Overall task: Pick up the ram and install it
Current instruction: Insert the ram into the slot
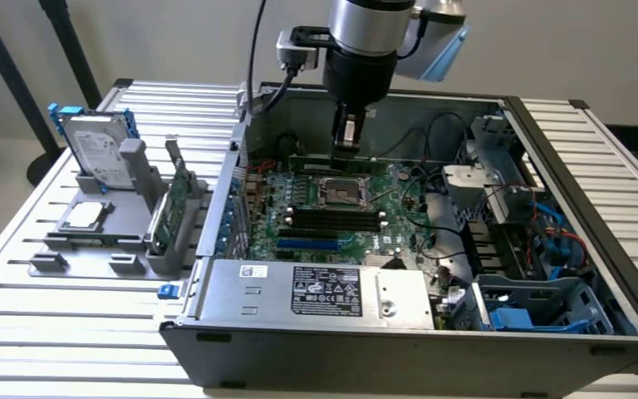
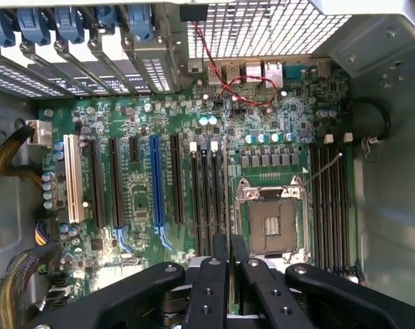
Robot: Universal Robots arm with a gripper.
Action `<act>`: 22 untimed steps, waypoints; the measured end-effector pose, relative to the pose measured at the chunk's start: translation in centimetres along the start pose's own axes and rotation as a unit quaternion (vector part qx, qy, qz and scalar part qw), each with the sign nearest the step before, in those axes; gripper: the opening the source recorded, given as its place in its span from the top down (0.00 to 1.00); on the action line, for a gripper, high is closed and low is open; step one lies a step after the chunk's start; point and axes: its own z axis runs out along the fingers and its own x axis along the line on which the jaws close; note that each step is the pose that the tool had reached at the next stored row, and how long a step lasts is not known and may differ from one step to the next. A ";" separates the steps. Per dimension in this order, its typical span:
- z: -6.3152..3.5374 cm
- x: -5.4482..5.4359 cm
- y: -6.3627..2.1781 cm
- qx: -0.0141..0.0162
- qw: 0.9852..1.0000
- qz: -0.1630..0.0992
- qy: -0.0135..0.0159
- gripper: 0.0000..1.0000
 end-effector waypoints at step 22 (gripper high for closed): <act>3.94 1.3 -0.38 0.000 1.000 0.000 0.000 0.86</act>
